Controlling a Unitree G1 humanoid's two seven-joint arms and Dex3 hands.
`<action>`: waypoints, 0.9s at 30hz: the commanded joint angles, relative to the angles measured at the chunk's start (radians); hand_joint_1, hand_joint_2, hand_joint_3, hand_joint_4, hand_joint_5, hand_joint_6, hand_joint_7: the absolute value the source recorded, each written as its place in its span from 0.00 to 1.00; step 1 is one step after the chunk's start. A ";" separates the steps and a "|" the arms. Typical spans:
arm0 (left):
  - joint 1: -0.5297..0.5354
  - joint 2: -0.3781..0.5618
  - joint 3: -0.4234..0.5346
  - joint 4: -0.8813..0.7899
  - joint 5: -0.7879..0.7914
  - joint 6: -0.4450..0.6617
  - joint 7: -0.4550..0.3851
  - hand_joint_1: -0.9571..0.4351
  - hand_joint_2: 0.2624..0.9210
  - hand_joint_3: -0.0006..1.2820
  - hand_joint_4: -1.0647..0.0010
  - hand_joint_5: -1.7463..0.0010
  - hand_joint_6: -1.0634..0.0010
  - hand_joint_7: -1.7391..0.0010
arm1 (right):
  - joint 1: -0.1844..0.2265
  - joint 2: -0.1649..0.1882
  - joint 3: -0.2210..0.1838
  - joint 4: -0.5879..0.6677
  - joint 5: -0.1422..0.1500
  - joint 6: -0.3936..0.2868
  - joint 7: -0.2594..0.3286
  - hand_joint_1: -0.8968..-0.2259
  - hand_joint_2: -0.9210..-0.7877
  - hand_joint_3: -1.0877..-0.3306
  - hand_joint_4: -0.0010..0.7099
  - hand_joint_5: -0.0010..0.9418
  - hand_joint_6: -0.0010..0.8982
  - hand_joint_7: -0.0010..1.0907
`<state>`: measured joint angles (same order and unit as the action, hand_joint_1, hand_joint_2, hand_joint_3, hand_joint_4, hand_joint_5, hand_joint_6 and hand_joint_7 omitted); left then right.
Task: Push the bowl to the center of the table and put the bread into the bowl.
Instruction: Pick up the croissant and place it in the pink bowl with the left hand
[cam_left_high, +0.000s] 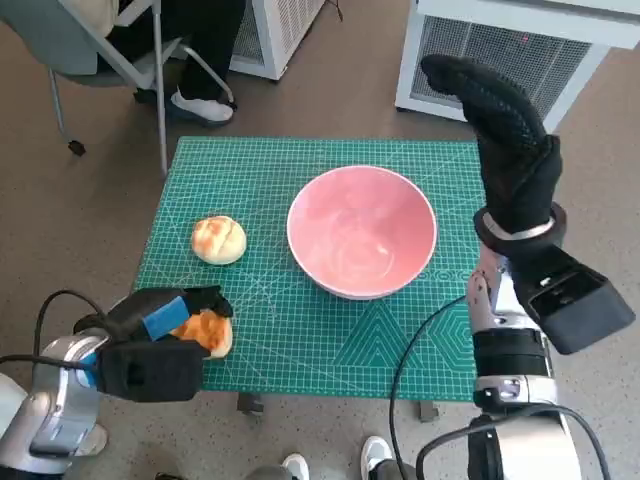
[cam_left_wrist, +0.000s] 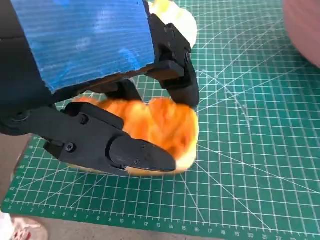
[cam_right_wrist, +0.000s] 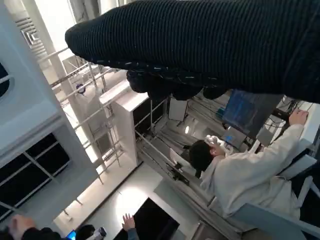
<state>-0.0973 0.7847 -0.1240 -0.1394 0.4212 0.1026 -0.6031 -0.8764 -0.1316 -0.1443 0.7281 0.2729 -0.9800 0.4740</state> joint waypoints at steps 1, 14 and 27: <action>0.005 0.022 0.042 -0.047 -0.030 -0.025 -0.010 0.69 0.84 0.24 0.38 0.25 0.46 0.34 | 0.026 0.006 0.003 0.005 0.003 0.014 0.006 0.52 0.00 0.35 0.33 0.04 0.00 0.53; -0.135 0.010 0.167 -0.209 -0.127 0.006 -0.025 0.69 0.96 0.13 0.38 0.30 0.49 0.29 | 0.024 0.005 0.002 0.009 0.010 0.020 0.011 0.53 0.00 0.34 0.33 0.04 0.00 0.52; -0.465 -0.139 0.098 -0.194 -0.116 -0.031 0.106 0.69 1.00 0.08 0.37 0.34 0.46 0.28 | 0.029 0.003 -0.001 -0.002 0.019 0.026 0.018 0.53 0.00 0.34 0.33 0.04 0.00 0.52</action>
<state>-0.4908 0.6843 0.0123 -0.3486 0.2919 0.1014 -0.5287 -0.8752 -0.1317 -0.1462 0.7267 0.2814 -0.9673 0.4811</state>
